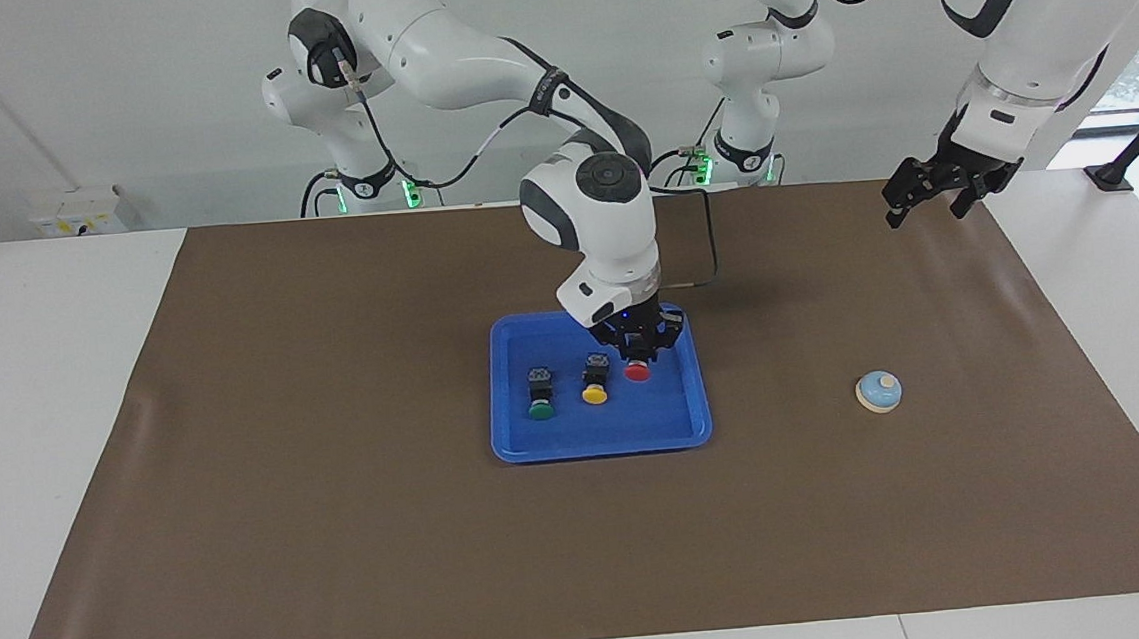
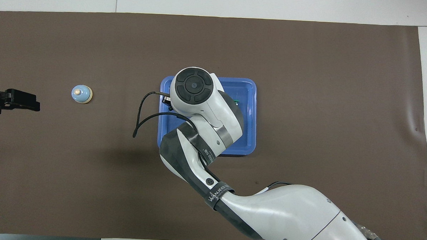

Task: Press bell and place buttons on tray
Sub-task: 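Carry the red button over the tray and lower it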

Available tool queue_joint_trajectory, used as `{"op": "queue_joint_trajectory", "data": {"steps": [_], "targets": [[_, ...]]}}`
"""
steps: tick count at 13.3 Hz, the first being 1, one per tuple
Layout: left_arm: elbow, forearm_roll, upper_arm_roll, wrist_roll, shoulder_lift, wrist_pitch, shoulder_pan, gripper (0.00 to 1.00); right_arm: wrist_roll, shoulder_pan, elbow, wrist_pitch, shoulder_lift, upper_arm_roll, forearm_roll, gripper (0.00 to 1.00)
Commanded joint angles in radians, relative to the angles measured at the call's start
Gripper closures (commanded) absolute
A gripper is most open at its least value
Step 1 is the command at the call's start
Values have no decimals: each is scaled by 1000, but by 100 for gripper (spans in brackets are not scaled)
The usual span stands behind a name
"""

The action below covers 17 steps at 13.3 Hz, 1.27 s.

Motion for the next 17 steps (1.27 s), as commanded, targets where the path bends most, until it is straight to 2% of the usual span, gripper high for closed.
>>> {"op": "queue_joint_trajectory", "data": {"steps": [1,6,9,10,11,14,17], "targets": [[13,-11,5,0,-1,-15,-2,0,-1,15,-32,51,21,-5,-3,100],[13,-11,5,0,-1,-15,-2,0,-9,45,-167,139,-8,-5,-8,100],[13,-11,5,0,-1,-15,-2,0,0,64,-215,180,-24,-5,-8,100],[13,-11,5,0,-1,-15,-2,0,2,65,-224,191,-25,-6,-10,38],[13,-11,5,0,-1,-15,-2,0,2,65,-223,187,-25,-5,-10,0],[13,-11,5,0,-1,-15,-2,0,29,64,-194,152,-27,-6,-4,0],[13,-11,5,0,-1,-15,-2,0,39,20,-125,8,-62,-12,7,0]]}}
